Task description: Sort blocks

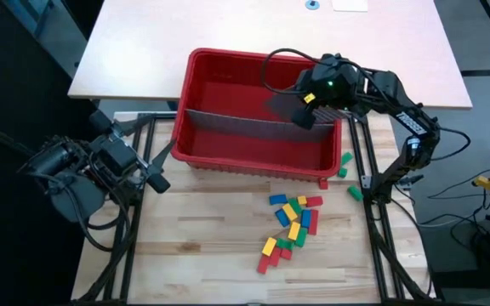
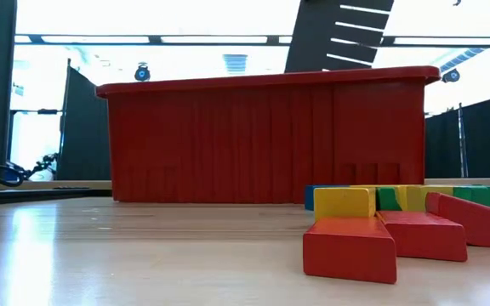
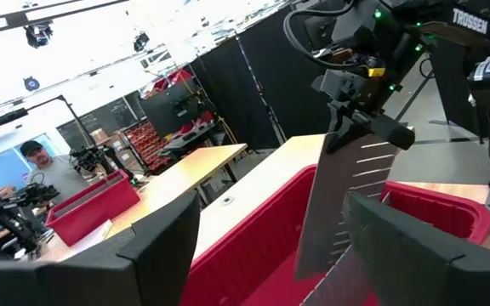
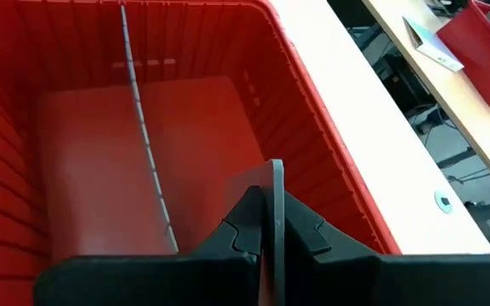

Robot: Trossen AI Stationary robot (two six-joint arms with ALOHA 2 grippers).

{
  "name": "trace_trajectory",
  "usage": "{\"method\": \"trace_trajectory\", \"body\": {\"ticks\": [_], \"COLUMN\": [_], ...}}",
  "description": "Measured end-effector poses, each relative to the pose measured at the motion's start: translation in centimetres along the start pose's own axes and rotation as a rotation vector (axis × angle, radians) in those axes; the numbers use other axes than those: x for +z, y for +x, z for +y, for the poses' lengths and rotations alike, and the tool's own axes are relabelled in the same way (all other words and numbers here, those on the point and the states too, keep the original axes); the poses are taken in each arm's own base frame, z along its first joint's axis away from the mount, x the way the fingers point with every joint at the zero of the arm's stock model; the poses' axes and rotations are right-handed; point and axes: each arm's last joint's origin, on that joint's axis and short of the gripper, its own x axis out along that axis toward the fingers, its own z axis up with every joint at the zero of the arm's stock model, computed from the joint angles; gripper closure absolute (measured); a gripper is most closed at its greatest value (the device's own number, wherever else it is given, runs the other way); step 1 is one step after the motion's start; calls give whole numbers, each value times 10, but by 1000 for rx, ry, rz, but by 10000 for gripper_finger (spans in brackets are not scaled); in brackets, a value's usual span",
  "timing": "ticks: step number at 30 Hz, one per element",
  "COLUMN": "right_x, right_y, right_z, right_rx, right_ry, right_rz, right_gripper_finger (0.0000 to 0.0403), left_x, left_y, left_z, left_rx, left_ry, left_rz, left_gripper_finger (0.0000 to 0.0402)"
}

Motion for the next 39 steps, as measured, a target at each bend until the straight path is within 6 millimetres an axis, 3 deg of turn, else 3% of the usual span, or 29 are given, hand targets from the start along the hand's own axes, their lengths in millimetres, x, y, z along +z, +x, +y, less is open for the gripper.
{"method": "trace_trajectory", "body": {"ticks": [21,32,39], "right_x": [13,9,-5], "right_y": [5,9,10], "right_z": [-14,-18,-13], "right_rx": [-59,-62,10], "right_ry": [68,75,56], "right_rz": [-129,-97,42], "right_gripper_finger": [403,403,403], "left_x": [0,0,0], "left_y": [4,4,4], "left_z": [1,1,1], "left_rx": [16,16,17], "left_ry": [-14,-29,-36], "left_rz": [8,8,8], "left_gripper_finger": [125,125,125]}}
